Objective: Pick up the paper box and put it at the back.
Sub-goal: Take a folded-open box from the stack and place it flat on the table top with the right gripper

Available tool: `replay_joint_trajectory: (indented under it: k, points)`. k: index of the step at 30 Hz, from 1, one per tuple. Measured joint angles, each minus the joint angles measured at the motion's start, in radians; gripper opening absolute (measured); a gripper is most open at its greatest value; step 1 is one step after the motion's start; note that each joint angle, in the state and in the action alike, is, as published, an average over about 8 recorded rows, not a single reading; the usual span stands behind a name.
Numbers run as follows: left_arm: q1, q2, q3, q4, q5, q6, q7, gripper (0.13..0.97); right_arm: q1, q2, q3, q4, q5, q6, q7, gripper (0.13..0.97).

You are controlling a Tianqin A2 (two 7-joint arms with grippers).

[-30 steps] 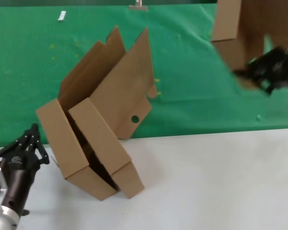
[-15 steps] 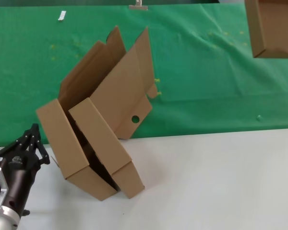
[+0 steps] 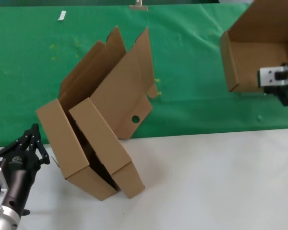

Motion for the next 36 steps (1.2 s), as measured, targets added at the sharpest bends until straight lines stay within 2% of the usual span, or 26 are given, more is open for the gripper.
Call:
replay_joint_trajectory:
  k: [11,23,32,36]
  points:
    - [0.000,0.000,0.000,0.000,0.000,0.000,0.000,0.144,-0.090,-0.016,0.018,-0.010,0.060,0.048,0.055,0.152]
    - [0.000,0.000,0.000,0.000,0.000,0.000,0.000,0.144,-0.129,-0.021,0.030,-0.010,0.109,0.076,0.104,0.154]
    - [0.000,0.000,0.000,0.000,0.000,0.000,0.000,0.144,-0.121,-0.020,0.021,-0.011,0.119,0.084,0.126,0.207]
    - [0.000,0.000,0.000,0.000,0.000,0.000,0.000,0.144,-0.108,-0.015,0.015,-0.011,0.121,0.077,0.129,0.265]
